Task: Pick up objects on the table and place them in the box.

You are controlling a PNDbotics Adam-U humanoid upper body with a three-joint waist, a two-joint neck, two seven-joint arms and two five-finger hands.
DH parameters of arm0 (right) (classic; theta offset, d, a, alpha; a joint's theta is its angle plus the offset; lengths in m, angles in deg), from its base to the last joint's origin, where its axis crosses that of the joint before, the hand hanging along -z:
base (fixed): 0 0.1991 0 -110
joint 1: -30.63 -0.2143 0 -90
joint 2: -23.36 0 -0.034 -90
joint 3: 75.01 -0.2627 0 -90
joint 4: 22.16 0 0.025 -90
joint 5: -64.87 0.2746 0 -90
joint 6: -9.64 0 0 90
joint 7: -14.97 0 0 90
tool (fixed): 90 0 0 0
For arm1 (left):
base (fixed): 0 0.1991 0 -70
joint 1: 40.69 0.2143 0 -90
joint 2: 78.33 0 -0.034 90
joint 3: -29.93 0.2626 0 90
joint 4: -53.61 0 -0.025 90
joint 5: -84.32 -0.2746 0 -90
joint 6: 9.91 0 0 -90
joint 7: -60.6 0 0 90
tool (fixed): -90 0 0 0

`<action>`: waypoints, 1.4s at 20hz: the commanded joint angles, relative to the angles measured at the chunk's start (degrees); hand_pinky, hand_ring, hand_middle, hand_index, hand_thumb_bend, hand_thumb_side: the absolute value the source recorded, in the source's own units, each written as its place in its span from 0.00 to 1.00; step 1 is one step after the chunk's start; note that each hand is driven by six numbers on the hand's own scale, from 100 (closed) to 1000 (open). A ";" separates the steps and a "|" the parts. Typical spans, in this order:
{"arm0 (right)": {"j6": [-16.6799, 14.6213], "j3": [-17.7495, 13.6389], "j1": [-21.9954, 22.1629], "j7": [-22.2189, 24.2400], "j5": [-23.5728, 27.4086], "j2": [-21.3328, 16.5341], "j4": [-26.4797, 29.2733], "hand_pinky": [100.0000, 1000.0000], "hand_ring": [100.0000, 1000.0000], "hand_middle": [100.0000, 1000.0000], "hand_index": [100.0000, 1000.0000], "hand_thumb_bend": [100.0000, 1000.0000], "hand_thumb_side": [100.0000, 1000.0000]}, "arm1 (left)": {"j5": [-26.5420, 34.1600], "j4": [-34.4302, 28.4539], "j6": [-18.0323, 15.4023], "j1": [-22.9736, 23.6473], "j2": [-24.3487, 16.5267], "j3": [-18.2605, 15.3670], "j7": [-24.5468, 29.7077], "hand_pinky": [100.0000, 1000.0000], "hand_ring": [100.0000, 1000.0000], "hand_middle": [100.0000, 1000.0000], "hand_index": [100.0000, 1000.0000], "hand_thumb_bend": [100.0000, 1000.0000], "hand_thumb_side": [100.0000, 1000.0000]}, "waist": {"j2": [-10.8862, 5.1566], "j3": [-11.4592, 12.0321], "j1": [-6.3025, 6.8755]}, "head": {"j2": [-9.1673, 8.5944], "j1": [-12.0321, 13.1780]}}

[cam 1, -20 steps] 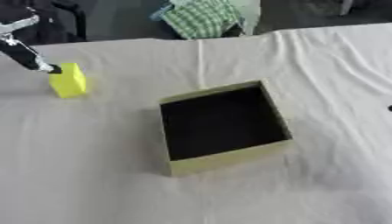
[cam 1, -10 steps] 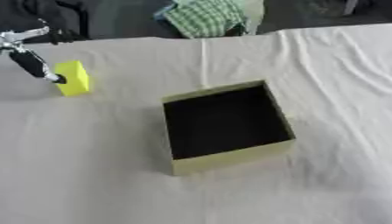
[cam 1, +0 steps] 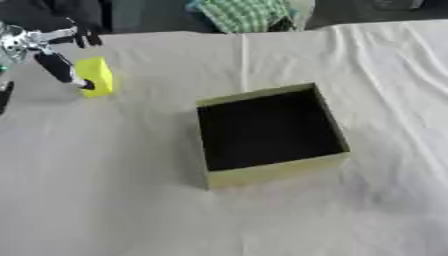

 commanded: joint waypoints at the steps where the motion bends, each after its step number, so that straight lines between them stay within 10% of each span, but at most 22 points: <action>1: -0.13 -0.25 -0.62 0.19 -0.24 -0.66 0.42 0.52 0.84 0.70 0.85 0.00 0.74 | -0.17 0.36 0.40 -0.83 -1.05 -0.37 -0.55 0.78 0.69 0.69 0.83 0.58 0.11 | -0.79 -0.05 -0.15 | 0.47 0.31; 28: -0.16 -0.49 -0.56 0.40 -0.20 -0.42 0.29 0.52 0.84 0.70 0.85 0.00 0.73 | -4.78 -0.49 2.83 -0.76 -1.42 -0.70 -8.59 0.75 0.64 0.64 0.81 0.63 0.11 | -0.50 0.06 -0.17 | 0.09 0.25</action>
